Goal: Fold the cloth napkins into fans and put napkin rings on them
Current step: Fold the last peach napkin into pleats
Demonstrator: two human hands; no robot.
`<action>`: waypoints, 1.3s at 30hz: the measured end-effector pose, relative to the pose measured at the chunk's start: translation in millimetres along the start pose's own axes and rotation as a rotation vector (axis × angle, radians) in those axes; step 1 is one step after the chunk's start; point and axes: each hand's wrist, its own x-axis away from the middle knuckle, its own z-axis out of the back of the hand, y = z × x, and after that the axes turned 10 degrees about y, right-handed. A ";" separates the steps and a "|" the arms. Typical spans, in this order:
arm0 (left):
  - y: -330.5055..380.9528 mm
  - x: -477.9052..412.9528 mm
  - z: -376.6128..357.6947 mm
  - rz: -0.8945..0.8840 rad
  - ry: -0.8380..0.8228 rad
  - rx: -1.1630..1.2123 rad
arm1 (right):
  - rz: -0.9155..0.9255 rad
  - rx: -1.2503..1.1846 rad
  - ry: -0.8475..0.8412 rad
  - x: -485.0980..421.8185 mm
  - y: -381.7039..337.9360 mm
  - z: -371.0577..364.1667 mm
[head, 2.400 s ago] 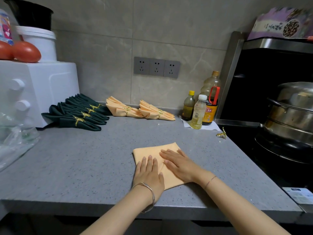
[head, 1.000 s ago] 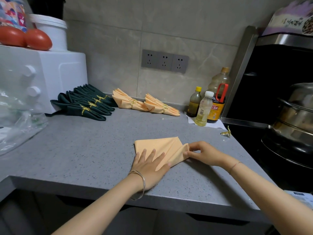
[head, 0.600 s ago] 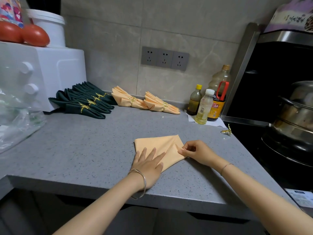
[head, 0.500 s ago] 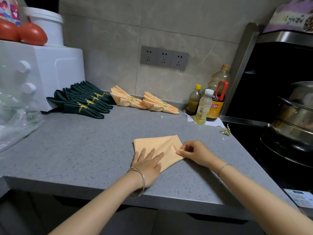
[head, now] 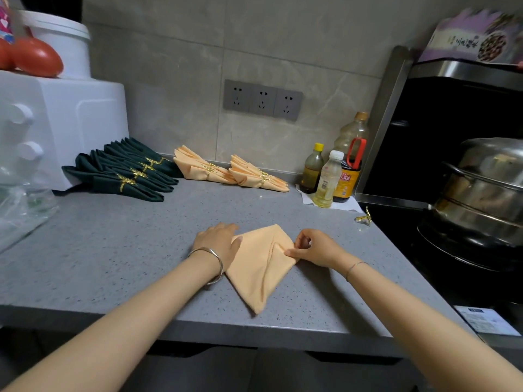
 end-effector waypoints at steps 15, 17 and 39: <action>59.1 38.8 8.3 -0.218 -0.044 -0.166 | -0.083 0.214 0.203 18.9 -0.8 -32.8; 59.1 31.8 -3.3 -0.349 -0.064 -0.157 | -0.063 0.205 0.227 22.0 0.9 -35.0; 47.2 26.2 -34.7 -0.368 -0.230 -0.096 | 0.255 -0.062 0.017 134.9 30.6 13.9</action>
